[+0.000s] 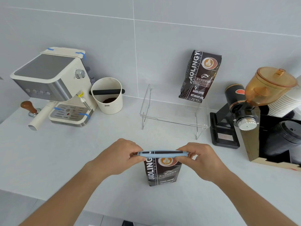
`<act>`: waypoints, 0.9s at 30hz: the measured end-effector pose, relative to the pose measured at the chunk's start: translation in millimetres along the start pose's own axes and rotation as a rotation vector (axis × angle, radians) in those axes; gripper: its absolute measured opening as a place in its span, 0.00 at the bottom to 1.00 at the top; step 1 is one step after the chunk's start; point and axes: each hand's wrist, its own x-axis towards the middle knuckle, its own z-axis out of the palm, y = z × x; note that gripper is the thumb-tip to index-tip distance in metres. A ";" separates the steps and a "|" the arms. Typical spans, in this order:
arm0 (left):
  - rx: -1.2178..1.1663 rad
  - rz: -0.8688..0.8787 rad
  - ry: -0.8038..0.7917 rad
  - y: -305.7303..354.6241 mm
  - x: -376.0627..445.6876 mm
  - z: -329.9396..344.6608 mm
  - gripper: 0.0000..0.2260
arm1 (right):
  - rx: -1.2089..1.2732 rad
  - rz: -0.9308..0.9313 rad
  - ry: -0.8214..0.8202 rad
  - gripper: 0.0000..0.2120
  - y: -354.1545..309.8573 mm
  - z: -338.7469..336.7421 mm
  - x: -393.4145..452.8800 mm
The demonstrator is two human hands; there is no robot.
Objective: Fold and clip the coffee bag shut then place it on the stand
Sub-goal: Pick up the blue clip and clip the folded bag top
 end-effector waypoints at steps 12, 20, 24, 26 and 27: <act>0.004 -0.130 -0.003 6.3 -1.4 -0.8 0.13 | -0.039 -0.018 -0.012 0.07 0.3 -0.5 3.8; 0.034 -0.085 0.006 6.3 -2.6 0.6 0.16 | -0.017 0.039 0.009 0.05 -1.2 1.2 -2.4; 0.021 -0.065 0.001 7.3 -4.7 1.4 0.14 | -0.019 0.057 -0.017 0.04 -1.9 -1.5 -2.1; -0.001 -0.070 -0.001 7.4 -6.2 1.6 0.14 | -0.017 0.056 -0.017 0.04 -3.6 -1.1 -1.9; -0.010 -0.067 0.000 7.5 -7.2 1.3 0.16 | -0.014 0.056 -0.017 0.04 -4.8 -0.5 -1.7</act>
